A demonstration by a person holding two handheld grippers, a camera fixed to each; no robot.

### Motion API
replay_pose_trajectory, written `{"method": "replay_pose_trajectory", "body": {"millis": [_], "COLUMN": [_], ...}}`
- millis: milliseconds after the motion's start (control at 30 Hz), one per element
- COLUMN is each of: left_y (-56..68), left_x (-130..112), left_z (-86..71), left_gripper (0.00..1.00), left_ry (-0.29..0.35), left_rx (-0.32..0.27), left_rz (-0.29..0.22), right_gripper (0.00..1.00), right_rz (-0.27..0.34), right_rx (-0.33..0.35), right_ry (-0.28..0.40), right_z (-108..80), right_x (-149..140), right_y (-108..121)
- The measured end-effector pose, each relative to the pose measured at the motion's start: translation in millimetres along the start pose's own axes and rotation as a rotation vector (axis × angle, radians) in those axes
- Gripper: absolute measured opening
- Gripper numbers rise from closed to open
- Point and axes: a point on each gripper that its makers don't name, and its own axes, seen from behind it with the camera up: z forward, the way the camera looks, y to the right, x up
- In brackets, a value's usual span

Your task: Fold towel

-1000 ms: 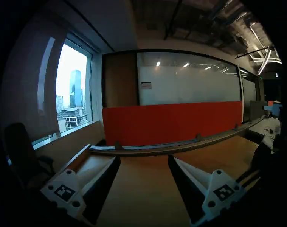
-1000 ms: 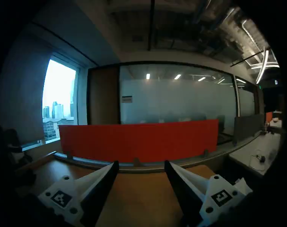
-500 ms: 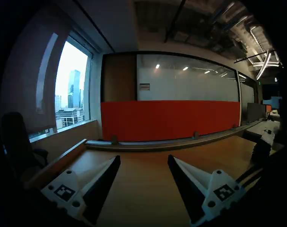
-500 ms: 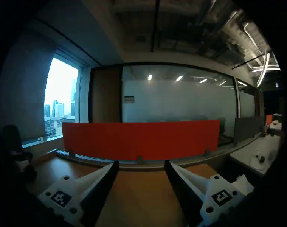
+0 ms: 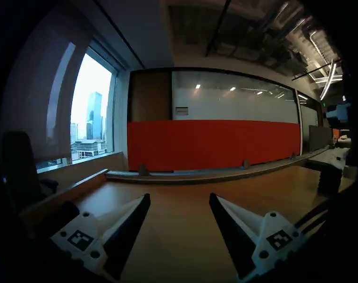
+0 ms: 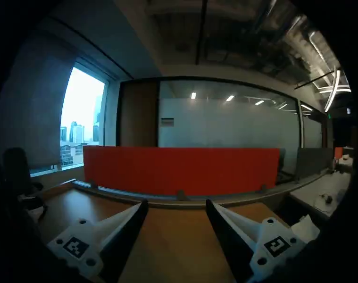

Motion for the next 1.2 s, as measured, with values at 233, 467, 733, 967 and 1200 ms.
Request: {"method": "replay_pose_trajectory", "body": {"millis": [233,467,733,967,1200], "left_y": [5.0,5.4,5.1,5.4,7.3], "left_x": [-23,-41,-48,-56,-58], "left_z": [-3.3,-3.8,-5.6,-7.2,-5.8], "left_gripper": [0.93,0.93,0.93,0.93,0.93], "left_ry": [0.014,0.028,0.047,0.036,0.023], "left_rx": [0.016,0.033,0.047,0.053,0.046], "left_rz": [-0.001,-0.013,-0.025,-0.026,-0.014], "right_gripper": [0.94,0.94,0.94,0.94,0.94], "right_rz": [-0.033,-0.028,-0.019,-0.026,-0.027], "right_rx": [0.001,0.007,0.004,0.009,0.012], "right_ry": [-0.017,-0.018,-0.013,-0.007,-0.007], "right_z": [4.5,7.8,8.2,8.7,6.5], "right_x": [-16,-26,-32,-31,-32], "right_y": [2,2,7,8,8]}}
